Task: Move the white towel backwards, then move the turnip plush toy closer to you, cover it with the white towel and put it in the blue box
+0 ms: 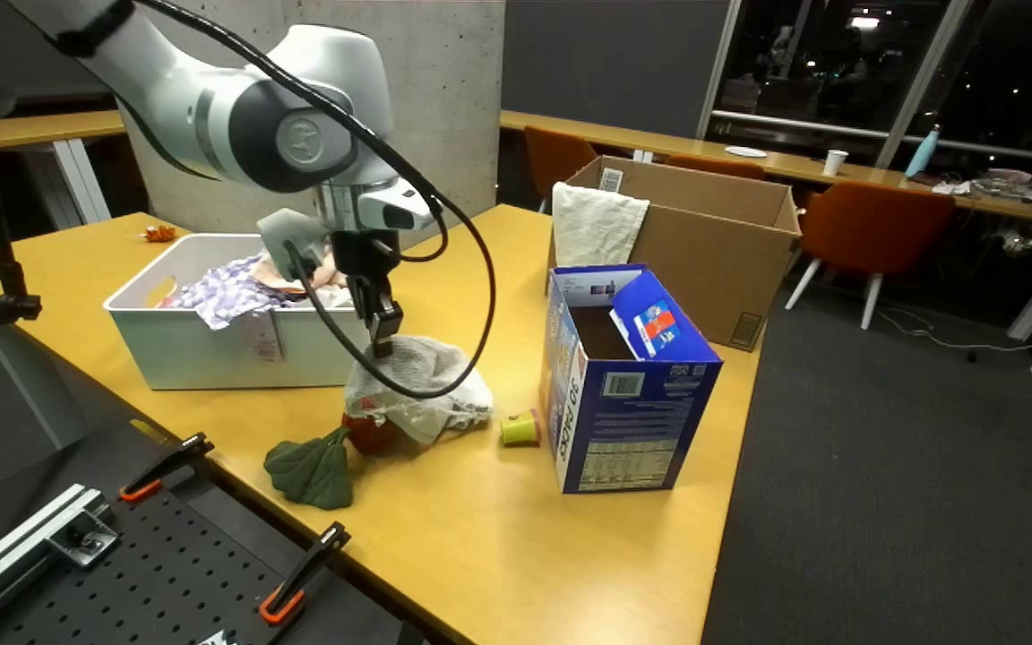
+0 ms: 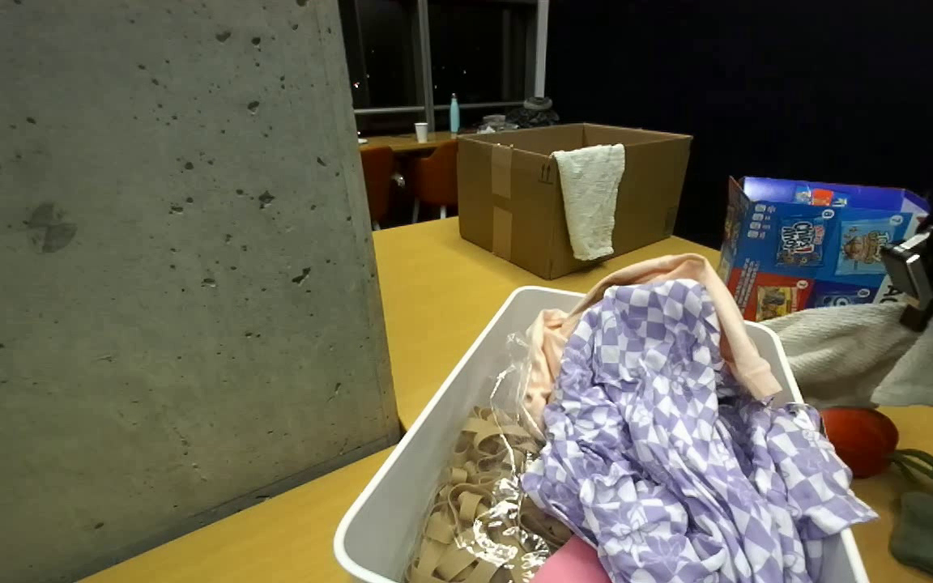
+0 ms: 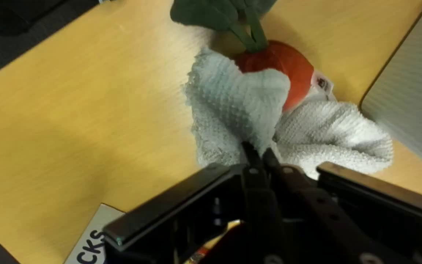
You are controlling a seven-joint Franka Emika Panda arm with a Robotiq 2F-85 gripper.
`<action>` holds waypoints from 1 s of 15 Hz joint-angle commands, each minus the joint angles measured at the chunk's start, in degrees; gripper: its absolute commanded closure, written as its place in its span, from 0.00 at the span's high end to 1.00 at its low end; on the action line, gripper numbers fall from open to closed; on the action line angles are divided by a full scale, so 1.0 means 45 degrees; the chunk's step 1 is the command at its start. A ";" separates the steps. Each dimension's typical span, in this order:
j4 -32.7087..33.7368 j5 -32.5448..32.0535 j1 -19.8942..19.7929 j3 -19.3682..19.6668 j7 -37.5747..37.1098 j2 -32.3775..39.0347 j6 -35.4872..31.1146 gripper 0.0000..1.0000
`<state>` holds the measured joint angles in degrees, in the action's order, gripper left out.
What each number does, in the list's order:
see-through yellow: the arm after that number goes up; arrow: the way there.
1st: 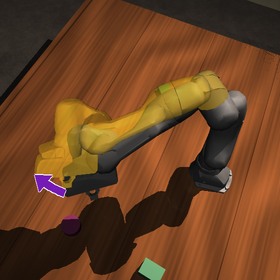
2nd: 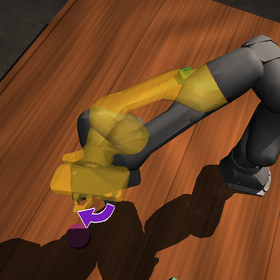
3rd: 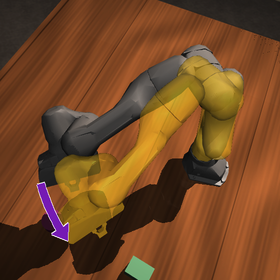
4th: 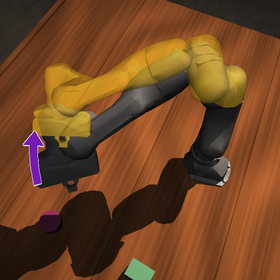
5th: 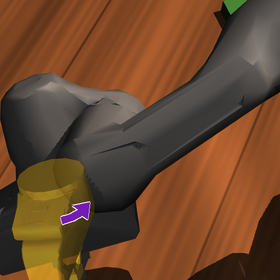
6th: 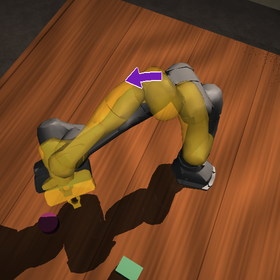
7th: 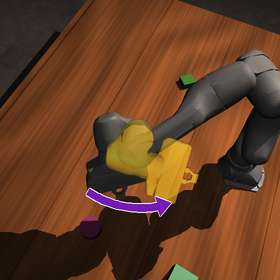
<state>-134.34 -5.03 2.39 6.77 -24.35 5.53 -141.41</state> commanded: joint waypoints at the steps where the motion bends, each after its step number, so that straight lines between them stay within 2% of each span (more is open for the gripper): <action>1: -0.1742 -0.0894 0.0187 -0.0663 -0.1738 -0.2257 0.1014 0.01; 7: -0.2803 -0.0943 0.0160 -0.2571 -0.3853 -0.4451 0.2960 0.01; 10: -0.2787 -0.0701 0.0282 -0.3432 -0.4699 -0.4901 0.4358 0.01; 12: -0.2537 -0.0753 0.0169 -0.3678 -0.5061 -0.4780 0.5293 0.01; 13: -0.2405 -0.0758 0.0103 -0.3647 -0.4965 -0.4539 0.5310 0.28; 15: -0.2287 -0.0679 0.0054 -0.3542 -0.4771 -0.4203 0.5220 0.36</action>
<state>-146.05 -8.26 3.41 -9.35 -46.08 -15.06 -119.24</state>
